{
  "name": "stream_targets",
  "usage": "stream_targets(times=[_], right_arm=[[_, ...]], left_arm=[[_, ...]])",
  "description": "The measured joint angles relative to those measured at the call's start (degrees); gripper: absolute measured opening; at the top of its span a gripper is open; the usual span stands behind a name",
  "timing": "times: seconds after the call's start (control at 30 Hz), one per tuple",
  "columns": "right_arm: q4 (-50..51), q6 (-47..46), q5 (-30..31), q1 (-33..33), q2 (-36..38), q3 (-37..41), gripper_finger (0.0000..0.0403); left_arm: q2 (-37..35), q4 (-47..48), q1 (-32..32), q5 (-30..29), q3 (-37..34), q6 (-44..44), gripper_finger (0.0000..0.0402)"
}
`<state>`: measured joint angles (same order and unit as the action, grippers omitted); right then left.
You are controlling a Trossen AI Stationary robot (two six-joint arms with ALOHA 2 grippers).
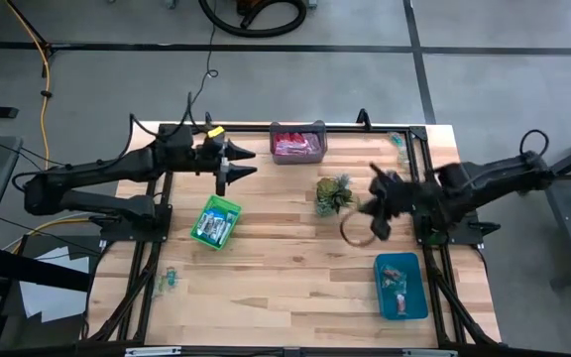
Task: Sort candy
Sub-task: Put the transparent candy into the blue bin
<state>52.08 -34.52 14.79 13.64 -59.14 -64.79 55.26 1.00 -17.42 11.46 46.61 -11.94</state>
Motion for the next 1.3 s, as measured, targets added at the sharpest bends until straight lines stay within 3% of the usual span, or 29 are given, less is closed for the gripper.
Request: stream_targets(times=[0.17, 0.27, 0.43, 0.6, 0.8, 1.07, 1.3], right_arm=[[9.8, -16.2, 0.0, 13.0, -1.1, 0.2, 0.0001], [9.4, -27.2, -0.1, 21.4, -1.2, 4.4, 0.0001], [-0.8, -49.5, -6.6, 34.1, -1.1, 16.9, 0.0001], [-17.0, -68.5, -12.0, 42.2, -1.1, 26.4, 0.0001], [-32.9, -73.6, -11.7, 45.8, -1.2, 31.9, 0.0001], [-33.8, -79.5, -10.9, 45.2, -1.2, 34.7, 0.0020], [-33.9, -85.2, -16.8, 45.2, -1.2, 34.7, 0.0084]], left_arm=[[2.2, 0.4, 0.2, -0.1, 0.0, -1.8, 0.0216], [3.6, -0.1, 0.2, -0.1, 0.0, -3.1, 0.0216], [5.9, -0.4, 0.2, -0.1, 0.0, -5.5, 0.0216], [6.5, -0.4, 0.3, -0.1, 0.0, -7.4, 0.0216], [6.5, -0.5, 0.3, -0.1, 0.0, -7.5, 0.0216], [6.5, -1.4, 0.3, -0.1, 0.0, -8.1, 0.0216], [6.5, -1.4, 0.3, -0.1, 0.0, -9.0, 0.0216]])
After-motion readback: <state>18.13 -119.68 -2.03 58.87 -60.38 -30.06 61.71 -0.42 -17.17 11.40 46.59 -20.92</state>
